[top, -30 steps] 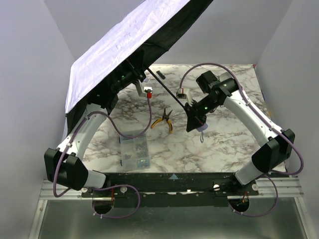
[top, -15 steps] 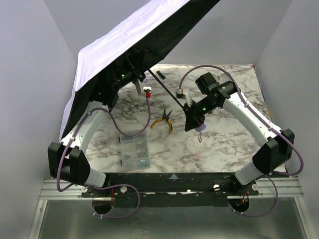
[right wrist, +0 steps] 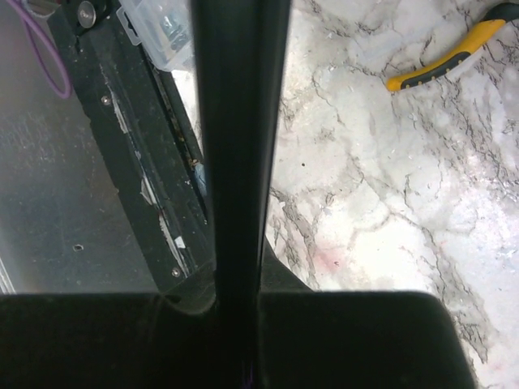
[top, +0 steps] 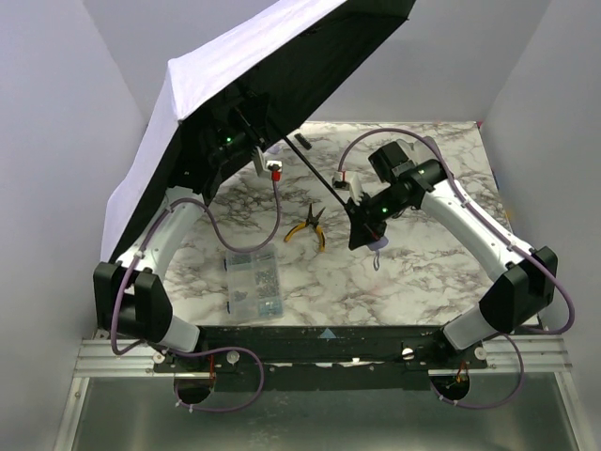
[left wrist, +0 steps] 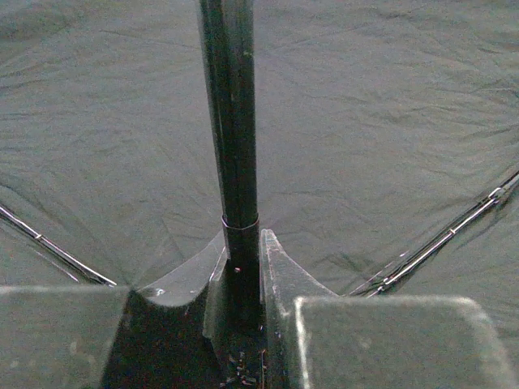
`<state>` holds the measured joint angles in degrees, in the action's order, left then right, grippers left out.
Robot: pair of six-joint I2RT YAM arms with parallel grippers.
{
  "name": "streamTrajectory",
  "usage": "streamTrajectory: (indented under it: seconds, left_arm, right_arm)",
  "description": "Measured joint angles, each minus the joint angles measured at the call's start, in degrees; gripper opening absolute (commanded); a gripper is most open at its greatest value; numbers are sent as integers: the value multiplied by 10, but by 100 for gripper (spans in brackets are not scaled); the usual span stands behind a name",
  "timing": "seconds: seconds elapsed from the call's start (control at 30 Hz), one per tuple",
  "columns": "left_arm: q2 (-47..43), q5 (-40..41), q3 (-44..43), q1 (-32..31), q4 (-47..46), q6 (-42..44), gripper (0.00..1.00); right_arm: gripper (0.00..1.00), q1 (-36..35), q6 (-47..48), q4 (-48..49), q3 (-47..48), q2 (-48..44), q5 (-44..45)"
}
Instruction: Open the umbrella
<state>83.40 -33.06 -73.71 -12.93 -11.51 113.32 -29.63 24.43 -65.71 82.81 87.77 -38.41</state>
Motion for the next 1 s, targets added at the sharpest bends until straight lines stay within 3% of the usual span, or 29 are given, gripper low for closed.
streamTrajectory:
  seconds: [1.0]
  left_arm:
    - [81, -42, -100, 5, 43, 13, 18]
  right_arm:
    - [0, 5, -31, 90, -71, -33, 35]
